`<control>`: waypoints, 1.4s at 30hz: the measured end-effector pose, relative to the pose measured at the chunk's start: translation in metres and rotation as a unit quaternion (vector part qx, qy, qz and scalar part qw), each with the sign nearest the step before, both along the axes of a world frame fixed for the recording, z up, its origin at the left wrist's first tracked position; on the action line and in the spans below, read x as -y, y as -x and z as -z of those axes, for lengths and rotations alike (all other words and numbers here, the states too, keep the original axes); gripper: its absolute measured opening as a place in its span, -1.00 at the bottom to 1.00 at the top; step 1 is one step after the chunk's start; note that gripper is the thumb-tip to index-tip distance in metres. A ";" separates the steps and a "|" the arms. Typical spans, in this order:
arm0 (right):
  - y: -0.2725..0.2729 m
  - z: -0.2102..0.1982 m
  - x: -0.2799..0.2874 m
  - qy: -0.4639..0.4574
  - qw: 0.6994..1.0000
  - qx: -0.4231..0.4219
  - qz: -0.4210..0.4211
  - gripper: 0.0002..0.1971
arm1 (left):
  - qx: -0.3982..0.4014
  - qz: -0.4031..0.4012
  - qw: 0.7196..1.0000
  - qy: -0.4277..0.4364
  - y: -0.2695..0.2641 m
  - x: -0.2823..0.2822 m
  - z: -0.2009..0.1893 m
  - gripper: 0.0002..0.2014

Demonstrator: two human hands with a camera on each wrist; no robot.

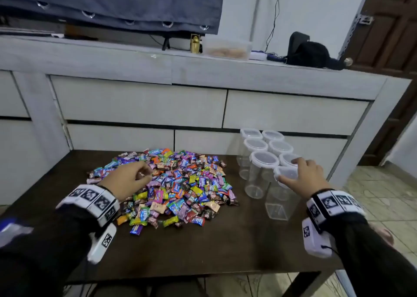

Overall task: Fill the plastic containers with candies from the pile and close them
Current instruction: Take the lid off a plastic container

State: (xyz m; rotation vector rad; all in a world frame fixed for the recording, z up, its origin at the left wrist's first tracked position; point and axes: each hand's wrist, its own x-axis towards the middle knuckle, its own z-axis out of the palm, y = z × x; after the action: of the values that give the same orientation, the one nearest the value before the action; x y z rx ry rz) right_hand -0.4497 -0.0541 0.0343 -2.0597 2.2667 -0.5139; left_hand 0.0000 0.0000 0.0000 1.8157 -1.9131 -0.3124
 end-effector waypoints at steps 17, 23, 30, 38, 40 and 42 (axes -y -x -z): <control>-0.051 0.039 -0.009 0.000 0.997 -0.060 -0.039 -0.20 | -0.083 0.025 0.993 -0.080 0.008 0.007 0.051 -0.87; -0.119 0.035 -0.043 -0.017 0.967 -0.022 -0.255 -0.23 | -0.046 0.114 0.983 -0.138 0.037 0.000 0.063 -0.48; -0.164 0.035 -0.051 -0.034 0.904 0.047 -0.425 -0.30 | -0.110 0.224 0.959 -0.134 0.068 -0.013 0.080 0.13; -0.173 0.034 -0.041 -0.078 0.858 0.089 -0.500 -0.31 | -0.269 0.206 0.936 -0.098 0.077 -0.011 0.076 0.10; -0.174 0.035 -0.038 -0.086 0.855 0.099 -0.501 -0.32 | -0.308 0.192 0.926 -0.110 0.080 -0.010 0.081 -0.07; -0.173 0.037 -0.036 -0.096 0.852 0.108 -0.504 -0.33 | -0.332 0.178 0.920 -0.112 0.082 -0.012 0.087 -0.21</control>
State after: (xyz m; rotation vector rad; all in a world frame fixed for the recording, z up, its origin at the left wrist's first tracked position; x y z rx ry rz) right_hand -0.2767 -0.0178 -0.0022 -2.4958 0.8247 -0.3655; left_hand -0.0821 0.0117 -0.0874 1.2243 -1.7240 -1.1508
